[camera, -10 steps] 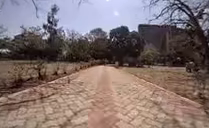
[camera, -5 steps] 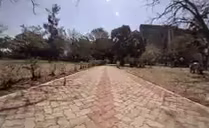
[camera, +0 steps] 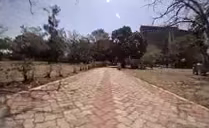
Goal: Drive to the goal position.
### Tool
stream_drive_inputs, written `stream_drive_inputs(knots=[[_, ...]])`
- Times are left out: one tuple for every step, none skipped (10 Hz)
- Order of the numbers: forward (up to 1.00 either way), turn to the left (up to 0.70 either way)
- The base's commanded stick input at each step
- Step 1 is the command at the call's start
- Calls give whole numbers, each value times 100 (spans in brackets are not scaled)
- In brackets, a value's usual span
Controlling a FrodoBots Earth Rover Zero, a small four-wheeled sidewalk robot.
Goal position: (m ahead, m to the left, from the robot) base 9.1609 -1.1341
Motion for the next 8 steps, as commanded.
stream_drive_inputs(knots=[[70, 0], [70, 0], [70, 0], [70, 0], [70, 0], [70, 0], [70, 0], [70, 0]])
